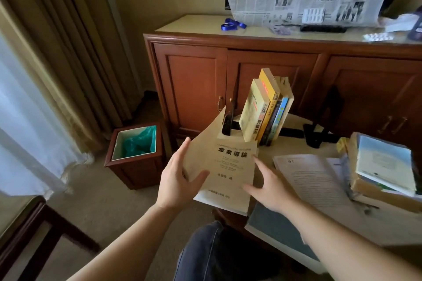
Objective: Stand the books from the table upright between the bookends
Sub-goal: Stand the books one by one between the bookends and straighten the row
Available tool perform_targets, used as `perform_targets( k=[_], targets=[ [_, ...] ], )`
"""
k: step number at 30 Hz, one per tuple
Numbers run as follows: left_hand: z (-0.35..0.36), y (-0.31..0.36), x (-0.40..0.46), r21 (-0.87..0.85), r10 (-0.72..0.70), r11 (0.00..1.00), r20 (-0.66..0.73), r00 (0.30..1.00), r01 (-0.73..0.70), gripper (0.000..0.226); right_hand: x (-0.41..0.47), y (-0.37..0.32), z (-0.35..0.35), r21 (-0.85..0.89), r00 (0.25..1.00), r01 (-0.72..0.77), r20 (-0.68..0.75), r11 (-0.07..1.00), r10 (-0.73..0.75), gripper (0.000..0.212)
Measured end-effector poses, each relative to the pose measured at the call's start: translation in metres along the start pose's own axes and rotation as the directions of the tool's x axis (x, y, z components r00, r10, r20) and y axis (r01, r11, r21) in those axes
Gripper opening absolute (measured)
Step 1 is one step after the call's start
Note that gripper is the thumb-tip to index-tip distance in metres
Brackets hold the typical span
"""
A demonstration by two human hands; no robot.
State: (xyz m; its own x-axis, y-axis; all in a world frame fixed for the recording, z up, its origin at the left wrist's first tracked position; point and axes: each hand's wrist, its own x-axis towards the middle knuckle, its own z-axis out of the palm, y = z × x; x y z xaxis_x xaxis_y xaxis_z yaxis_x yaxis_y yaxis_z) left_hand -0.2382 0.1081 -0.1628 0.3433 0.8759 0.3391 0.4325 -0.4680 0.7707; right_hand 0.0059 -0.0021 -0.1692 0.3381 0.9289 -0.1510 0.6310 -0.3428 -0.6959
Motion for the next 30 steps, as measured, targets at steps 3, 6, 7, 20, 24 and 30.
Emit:
perform_targets(
  k=[3, 6, 7, 20, 24, 30],
  targets=[
    [0.021, 0.013, -0.006, -0.037, 0.041, 0.999, 0.213, 0.976, -0.034, 0.117, -0.008, 0.003, -0.002, -0.014, 1.000, 0.002, -0.023, 1.000, -0.003, 0.105],
    [0.041, 0.015, -0.011, 0.017, 0.046, 0.998, 0.392, 0.919, -0.057, 0.103, -0.013, 0.012, -0.002, -0.010, 0.999, 0.029, -0.030, 1.000, -0.029, 0.107],
    [0.045, 0.014, -0.012, 0.035, 0.056, 0.996, 0.410, 0.910, -0.077, 0.088, -0.015, 0.014, -0.002, 0.000, 0.999, 0.035, -0.028, 0.999, -0.035, 0.108],
    [0.056, -0.006, -0.004, 0.333, -0.064, 0.929, 0.570, 0.819, -0.160, 0.048, -0.013, 0.016, -0.001, -0.382, 0.991, 0.121, 0.095, 0.916, -0.091, 0.081],
    [0.056, -0.002, 0.014, 0.389, -0.215, 0.921, 0.500, 0.839, 0.004, 0.072, -0.001, 0.010, -0.002, -0.467, 0.990, 0.114, 0.128, 0.877, -0.060, 0.078],
    [0.069, 0.005, 0.046, 0.443, -0.361, 0.883, 0.425, 0.830, 0.157, 0.115, 0.018, -0.010, -0.002, -0.502, 0.996, 0.051, 0.091, 0.863, -0.006, 0.087]
  ],
)
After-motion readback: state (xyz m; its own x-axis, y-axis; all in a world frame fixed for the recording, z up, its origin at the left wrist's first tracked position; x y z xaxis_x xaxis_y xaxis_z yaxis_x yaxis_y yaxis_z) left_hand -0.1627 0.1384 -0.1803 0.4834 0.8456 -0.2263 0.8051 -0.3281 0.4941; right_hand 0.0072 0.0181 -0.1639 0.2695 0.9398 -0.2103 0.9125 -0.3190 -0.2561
